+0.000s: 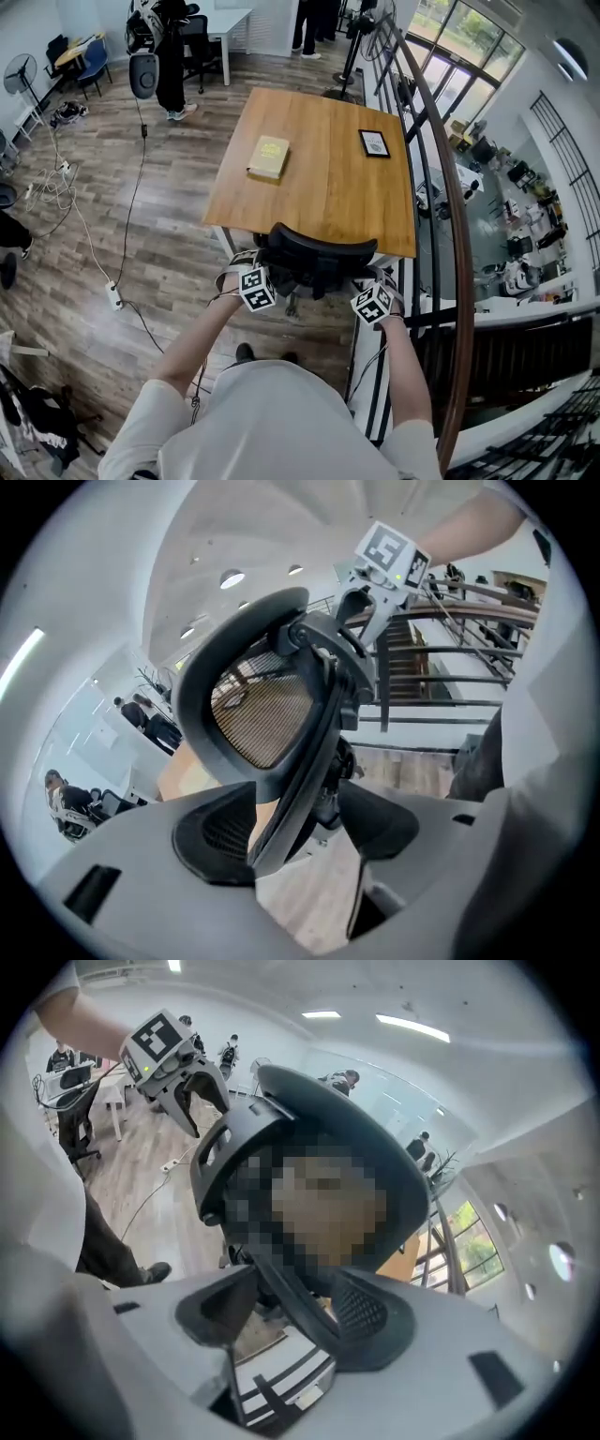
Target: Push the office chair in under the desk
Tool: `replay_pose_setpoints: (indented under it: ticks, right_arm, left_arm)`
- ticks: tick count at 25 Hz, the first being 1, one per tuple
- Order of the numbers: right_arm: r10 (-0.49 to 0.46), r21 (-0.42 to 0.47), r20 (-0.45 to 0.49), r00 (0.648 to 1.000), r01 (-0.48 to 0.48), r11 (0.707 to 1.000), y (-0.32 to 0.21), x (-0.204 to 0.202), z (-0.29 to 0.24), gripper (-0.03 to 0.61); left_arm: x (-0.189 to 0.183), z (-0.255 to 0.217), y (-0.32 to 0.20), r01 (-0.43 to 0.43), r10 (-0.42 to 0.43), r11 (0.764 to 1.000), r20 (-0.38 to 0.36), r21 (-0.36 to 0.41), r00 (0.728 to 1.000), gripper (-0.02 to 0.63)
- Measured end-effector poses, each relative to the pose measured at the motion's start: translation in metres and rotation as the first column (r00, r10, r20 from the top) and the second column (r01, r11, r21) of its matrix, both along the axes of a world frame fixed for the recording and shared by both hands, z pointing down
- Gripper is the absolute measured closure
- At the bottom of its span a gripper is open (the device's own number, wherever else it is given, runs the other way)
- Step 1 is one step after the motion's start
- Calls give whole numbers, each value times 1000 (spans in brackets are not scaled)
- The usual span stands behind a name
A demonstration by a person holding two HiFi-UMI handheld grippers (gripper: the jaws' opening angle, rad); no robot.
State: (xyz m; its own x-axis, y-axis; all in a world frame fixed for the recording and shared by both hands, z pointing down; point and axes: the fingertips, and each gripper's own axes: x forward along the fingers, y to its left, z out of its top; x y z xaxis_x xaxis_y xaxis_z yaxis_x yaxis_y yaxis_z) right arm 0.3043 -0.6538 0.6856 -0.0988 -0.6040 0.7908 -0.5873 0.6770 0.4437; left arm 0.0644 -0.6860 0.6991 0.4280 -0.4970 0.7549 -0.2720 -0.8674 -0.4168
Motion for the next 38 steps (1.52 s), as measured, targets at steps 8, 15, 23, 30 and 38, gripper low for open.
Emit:
replay_pose_setpoints:
  ticks: [8, 15, 23, 30, 38]
  right_arm:
    - [50, 47, 108, 993, -56, 997, 11, -14, -43, 345]
    - [108, 121, 309, 945, -152, 981, 15, -35, -91, 345]
    - [121, 149, 477, 871, -216, 965, 28, -58, -130, 347]
    - [79, 224, 560, 824, -242, 944, 34, -66, -175, 372]
    - [54, 295, 631, 774, -304, 906, 38, -61, -202, 453]
  left_arm:
    - [-1, -50, 12, 33, -32, 999, -171, 3, 985, 345]
    - [-4, -103, 12, 80, -93, 996, -364, -50, 927, 347]
    - [-14, -143, 19, 135, -160, 987, -517, -86, 841, 364]
    - [-28, -184, 23, 168, -189, 981, -619, -93, 762, 410]
    - [-32, -208, 25, 188, -201, 978, -694, -96, 692, 520]
